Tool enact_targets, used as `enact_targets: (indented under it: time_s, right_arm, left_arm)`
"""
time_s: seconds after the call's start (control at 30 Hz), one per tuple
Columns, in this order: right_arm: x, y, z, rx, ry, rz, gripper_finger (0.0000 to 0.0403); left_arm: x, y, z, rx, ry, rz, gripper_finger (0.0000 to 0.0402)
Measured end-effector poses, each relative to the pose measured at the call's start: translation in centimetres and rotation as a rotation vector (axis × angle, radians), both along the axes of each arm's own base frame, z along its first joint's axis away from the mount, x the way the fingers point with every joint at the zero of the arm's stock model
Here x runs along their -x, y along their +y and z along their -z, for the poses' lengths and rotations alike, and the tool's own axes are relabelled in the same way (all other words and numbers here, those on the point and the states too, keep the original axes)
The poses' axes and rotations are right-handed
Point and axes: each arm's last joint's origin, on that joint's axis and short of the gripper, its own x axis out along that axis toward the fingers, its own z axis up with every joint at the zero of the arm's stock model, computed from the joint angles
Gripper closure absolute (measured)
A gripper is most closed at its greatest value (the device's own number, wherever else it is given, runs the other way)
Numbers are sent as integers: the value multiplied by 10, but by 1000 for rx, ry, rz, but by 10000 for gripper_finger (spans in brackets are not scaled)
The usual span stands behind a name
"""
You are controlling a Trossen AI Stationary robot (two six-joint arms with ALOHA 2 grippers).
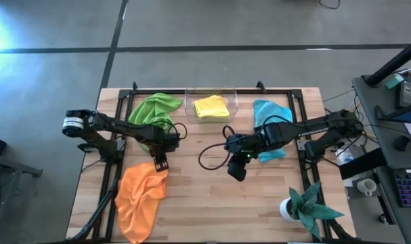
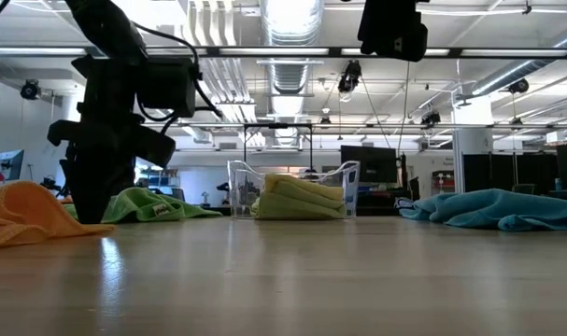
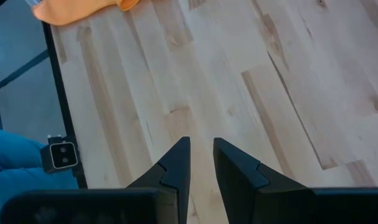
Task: Fold microfiber towels
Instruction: Fold the orange microfiber towel into the transparent bin
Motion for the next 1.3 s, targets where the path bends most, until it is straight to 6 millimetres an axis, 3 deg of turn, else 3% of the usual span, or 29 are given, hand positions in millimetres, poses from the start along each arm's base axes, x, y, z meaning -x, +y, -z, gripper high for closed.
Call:
enact_targets:
  time_s: [0.13,0.3,0.57,0.93,1.07,1.3]
  right_arm:
    - [0,0,0,0,0,-1,335]
    - [0,0,0,1,0,-1,335]
    - [0,0,0,1,0,-1,335]
    - [-8,2,2,-11,-45,4,335]
    - [-20,4,5,-21,-102,4,335]
    - [-48,6,28,-6,-164,-24,318]
  left_arm:
    - [0,-1,0,-27,-1,6,343]
    - [-1,0,1,-40,-9,5,393]
    - [1,-1,-8,-33,-48,5,401]
    - [11,-3,-82,-8,-355,-45,401]
    - [18,-3,-100,-7,-428,-58,402]
    - [29,-4,-121,3,-493,-102,402]
